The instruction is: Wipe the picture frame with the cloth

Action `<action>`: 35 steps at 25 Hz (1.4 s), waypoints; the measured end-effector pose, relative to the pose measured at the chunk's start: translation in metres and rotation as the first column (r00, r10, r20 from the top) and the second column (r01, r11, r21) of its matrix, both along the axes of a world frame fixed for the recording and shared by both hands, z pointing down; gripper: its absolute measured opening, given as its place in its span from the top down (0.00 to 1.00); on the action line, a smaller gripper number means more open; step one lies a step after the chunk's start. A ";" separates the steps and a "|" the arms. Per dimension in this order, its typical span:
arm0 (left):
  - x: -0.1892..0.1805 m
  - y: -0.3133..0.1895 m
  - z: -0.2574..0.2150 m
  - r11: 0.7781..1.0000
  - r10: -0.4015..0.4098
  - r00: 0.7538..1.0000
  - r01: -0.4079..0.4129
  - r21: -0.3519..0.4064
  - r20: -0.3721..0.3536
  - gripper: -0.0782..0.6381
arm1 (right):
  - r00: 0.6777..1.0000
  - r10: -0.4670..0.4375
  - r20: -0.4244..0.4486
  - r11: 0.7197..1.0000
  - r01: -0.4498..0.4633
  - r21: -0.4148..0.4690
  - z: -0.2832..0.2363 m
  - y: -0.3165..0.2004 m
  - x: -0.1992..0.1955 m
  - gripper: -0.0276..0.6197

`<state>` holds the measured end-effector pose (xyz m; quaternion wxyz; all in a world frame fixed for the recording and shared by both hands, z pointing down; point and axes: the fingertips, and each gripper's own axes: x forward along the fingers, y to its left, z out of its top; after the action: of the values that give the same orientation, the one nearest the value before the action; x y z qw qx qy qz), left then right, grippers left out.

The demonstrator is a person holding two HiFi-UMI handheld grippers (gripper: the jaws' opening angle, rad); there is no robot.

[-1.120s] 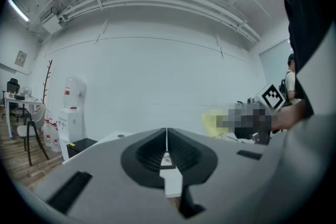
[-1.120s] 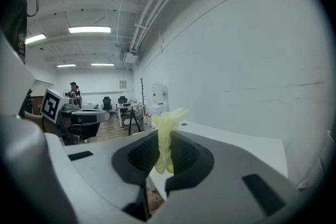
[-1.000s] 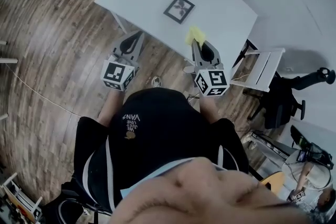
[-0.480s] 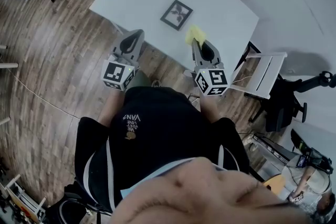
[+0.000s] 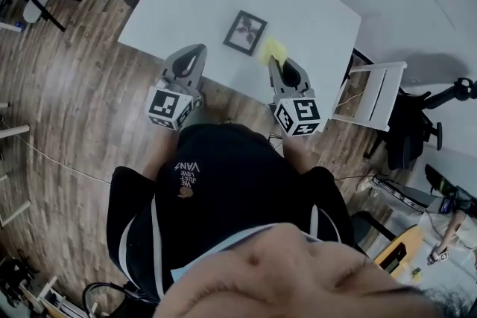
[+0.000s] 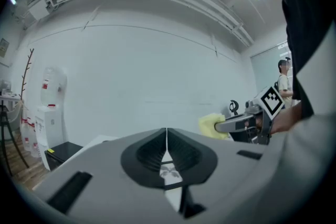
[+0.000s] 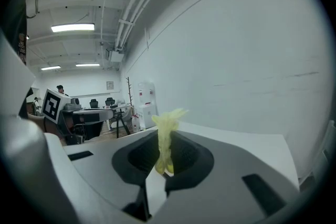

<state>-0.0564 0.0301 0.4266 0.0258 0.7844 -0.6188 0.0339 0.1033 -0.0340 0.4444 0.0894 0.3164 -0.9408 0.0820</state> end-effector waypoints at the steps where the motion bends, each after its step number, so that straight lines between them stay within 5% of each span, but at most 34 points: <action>1: -0.003 -0.005 0.000 1.000 0.015 1.000 -0.015 -0.002 -0.002 0.87 | 1.000 0.014 0.000 1.000 -0.014 -0.001 0.000 -0.002 -0.002 0.89; 13: -0.034 -0.053 -0.004 0.979 0.203 0.979 -0.203 -0.004 -0.001 0.87 | 0.985 0.171 0.002 0.985 -0.171 0.001 -0.006 -0.019 -0.034 0.89; 27: -0.062 -0.086 -0.003 0.914 0.406 0.914 -0.406 0.001 0.007 0.87 | 0.925 0.380 0.018 0.925 -0.379 -0.005 -0.005 -0.020 -0.058 0.89; 35: -0.061 -0.092 0.005 0.892 0.451 0.893 -0.451 -0.008 -0.007 0.87 | 0.910 0.415 0.011 0.910 -0.415 -0.021 0.000 -0.020 -0.059 0.89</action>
<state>-0.1176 -0.0621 0.4319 0.0224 0.9064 -0.4199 0.0397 0.0442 -0.0541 0.4441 0.0658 0.5075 -0.8520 0.1102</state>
